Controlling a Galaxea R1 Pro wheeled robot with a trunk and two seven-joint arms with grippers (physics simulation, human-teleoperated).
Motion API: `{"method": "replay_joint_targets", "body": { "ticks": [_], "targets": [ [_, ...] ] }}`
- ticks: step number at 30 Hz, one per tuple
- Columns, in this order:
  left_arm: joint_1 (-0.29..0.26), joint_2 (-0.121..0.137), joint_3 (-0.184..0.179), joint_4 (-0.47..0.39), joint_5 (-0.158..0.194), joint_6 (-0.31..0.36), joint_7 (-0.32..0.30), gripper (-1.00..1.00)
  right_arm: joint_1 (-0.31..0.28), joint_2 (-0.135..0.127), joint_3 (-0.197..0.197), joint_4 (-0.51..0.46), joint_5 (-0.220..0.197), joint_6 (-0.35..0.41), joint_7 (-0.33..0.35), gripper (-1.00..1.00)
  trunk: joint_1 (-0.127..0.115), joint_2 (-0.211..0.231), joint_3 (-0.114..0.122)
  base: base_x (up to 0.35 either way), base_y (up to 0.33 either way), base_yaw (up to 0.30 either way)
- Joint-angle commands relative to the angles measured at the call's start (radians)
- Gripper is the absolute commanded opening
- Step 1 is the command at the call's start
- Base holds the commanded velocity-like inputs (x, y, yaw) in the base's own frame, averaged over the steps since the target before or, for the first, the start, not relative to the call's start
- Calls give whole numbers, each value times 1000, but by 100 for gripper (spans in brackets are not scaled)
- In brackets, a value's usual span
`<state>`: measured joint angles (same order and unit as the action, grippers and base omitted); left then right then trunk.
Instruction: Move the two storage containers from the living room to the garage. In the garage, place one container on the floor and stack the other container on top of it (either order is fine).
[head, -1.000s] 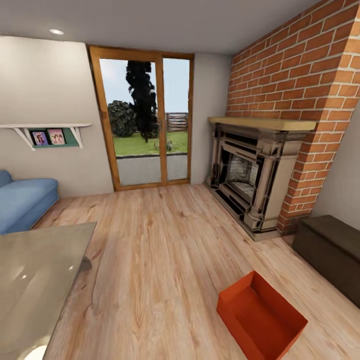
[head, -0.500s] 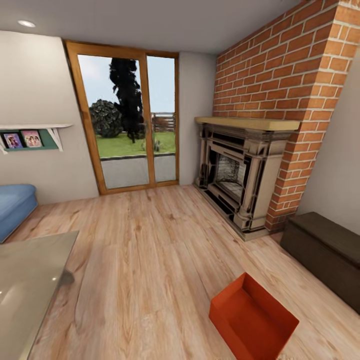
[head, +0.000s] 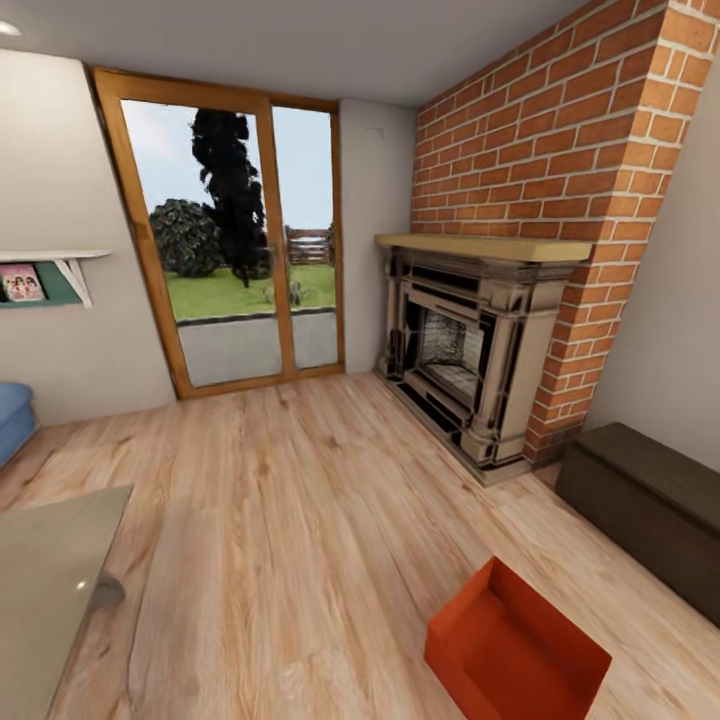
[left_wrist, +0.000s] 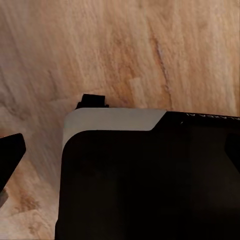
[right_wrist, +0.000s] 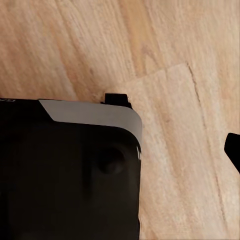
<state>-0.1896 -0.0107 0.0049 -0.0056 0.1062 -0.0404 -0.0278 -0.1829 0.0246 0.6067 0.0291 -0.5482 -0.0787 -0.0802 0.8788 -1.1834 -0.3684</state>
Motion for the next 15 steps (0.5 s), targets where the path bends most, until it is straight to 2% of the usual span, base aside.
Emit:
{"method": "replay_joint_targets", "body": {
  "ticks": [1, 7, 15],
  "targets": [
    [-1, 0, 0, 1, 10, -3, -3, 100, -1, 1, 8, 3, -9, -5, -1, 100, 1, -1, -1, 278, 219, -167],
    [0, 0, 0, 1, 10, -4, -3, 100, -1, 1, 8, 3, -9, -4, -1, 100, 1, -1, -1, 239, 149, -219],
    [-1, 0, 0, 1, 10, -4, -3, 100, -1, 1, 8, 3, -9, -4, -1, 100, 1, -1, -1, 161, 19, -243]
  ]
}}
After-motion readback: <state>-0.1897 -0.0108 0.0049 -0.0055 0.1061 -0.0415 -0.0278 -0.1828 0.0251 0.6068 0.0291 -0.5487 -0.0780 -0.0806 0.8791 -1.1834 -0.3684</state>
